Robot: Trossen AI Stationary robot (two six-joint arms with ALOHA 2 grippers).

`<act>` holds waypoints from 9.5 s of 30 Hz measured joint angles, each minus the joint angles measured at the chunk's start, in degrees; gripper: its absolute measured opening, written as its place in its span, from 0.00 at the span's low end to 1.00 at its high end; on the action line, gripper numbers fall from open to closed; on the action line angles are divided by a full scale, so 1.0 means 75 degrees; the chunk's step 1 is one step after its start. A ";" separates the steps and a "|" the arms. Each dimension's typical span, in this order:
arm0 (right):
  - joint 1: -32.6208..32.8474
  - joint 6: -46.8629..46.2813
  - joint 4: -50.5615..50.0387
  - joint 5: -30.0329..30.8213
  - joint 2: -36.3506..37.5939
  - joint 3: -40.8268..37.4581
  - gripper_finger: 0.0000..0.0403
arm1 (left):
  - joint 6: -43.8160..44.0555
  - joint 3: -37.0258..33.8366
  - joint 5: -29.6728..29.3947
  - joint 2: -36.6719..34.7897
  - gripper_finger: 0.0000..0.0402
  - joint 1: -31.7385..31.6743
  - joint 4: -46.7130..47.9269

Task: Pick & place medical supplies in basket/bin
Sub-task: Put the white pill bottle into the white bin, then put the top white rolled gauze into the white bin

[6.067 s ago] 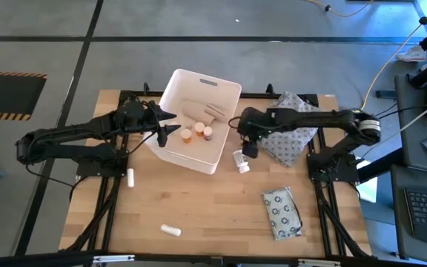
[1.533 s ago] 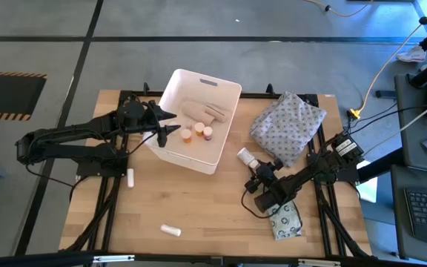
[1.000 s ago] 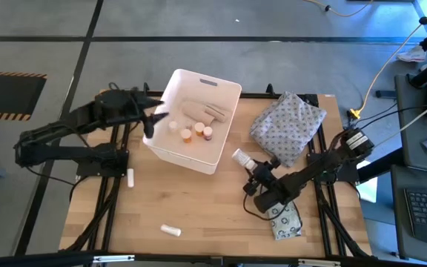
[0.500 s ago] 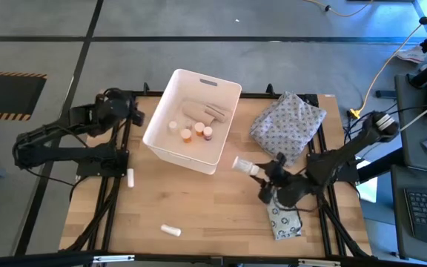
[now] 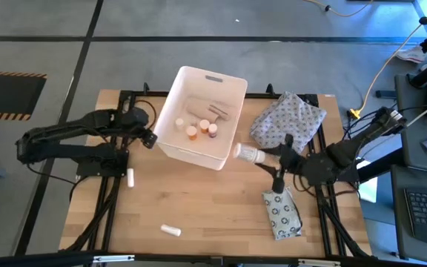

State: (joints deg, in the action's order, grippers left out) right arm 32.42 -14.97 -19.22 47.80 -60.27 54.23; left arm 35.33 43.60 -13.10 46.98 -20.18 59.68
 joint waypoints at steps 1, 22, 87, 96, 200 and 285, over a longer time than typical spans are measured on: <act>-0.0075 0.0234 -0.0114 -0.0013 0.0000 0.0229 0.49 | -0.0008 -0.0054 0.0067 0.0044 0.50 0.0031 -0.0211; -0.3001 0.0199 -0.3264 -0.2761 -0.0944 0.3381 0.49 | -0.0631 -0.0140 0.0489 0.1420 0.50 0.1246 -0.2942; -0.7993 -0.4006 -0.9440 -1.0018 -1.0418 1.0708 0.50 | -0.2878 0.0136 0.0784 -0.0772 0.50 0.1249 -0.3095; -0.7987 -0.3988 -0.9435 -0.9593 -1.0413 1.0574 0.50 | -0.2879 0.0136 0.0792 -0.0772 0.50 0.1249 -0.2917; 0.0546 -0.0109 0.3716 -0.3785 0.0350 -0.3290 0.75 | 0.0808 0.2389 -0.0478 0.1459 0.50 0.1793 0.1963; 0.0544 0.0295 0.3610 -0.3787 0.0181 -0.3295 0.75 | 0.2259 0.0716 0.3879 0.7345 0.10 0.4189 0.1474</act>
State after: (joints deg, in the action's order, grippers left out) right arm 36.50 -12.76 7.86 19.40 -58.92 29.52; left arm 52.27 48.97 15.99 102.07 11.24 70.73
